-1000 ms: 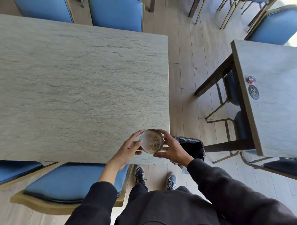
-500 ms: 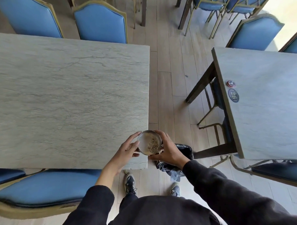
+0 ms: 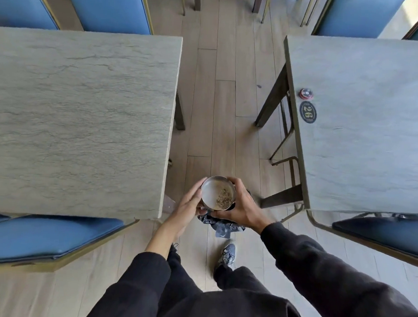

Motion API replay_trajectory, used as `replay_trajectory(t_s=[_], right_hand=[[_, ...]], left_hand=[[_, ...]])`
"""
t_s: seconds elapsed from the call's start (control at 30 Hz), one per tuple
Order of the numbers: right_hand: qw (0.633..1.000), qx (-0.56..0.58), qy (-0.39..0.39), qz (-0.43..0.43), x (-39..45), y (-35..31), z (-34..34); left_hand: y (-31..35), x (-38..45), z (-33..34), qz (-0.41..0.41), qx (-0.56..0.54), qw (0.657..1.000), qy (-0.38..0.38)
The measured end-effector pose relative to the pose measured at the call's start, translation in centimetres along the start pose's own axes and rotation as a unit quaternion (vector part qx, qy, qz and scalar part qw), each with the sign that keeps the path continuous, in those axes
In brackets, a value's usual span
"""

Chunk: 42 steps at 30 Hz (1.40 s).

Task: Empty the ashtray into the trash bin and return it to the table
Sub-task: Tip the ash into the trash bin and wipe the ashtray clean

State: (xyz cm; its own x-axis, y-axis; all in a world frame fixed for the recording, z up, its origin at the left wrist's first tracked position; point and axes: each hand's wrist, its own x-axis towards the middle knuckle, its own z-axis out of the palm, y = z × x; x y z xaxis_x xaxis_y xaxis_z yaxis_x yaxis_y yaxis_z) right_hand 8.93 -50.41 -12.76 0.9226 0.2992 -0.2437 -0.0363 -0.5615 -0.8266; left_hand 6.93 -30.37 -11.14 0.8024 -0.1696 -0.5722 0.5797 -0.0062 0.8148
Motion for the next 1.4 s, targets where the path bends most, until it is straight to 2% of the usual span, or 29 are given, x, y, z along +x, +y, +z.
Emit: replay_trajectory(t_s=[0.17, 0.4, 0.87, 1.07, 1.4], right_hand=[[1.0, 0.02, 0.012, 0.019, -1.4, 3.9, -1.0], [0.997, 0.043, 0.04, 0.052, -1.2, 8.9, 0.6], [0.987, 0.051, 0.059, 0.144, 1.6, 22.4, 10.0], [0.984, 0.048, 0.034, 0.169, 2.5, 28.9, 14.2], [0.967, 0.095, 0.071, 0.226, 3.9, 35.6, 18.3]], left_hand=[[-2.1, 1.5, 3.7, -0.02, 0.007, 1.0, 0.013], [-5.8, 5.1, 5.2, -0.049, 0.025, 0.998, 0.018], [-18.2, 15.8, 3.3, -0.102, 0.1, 0.989, -0.027], [-24.3, 19.8, 2.8, -0.145, 0.126, 0.98, -0.044], [-31.6, 24.8, 3.9, -0.215, 0.023, 0.976, 0.01]])
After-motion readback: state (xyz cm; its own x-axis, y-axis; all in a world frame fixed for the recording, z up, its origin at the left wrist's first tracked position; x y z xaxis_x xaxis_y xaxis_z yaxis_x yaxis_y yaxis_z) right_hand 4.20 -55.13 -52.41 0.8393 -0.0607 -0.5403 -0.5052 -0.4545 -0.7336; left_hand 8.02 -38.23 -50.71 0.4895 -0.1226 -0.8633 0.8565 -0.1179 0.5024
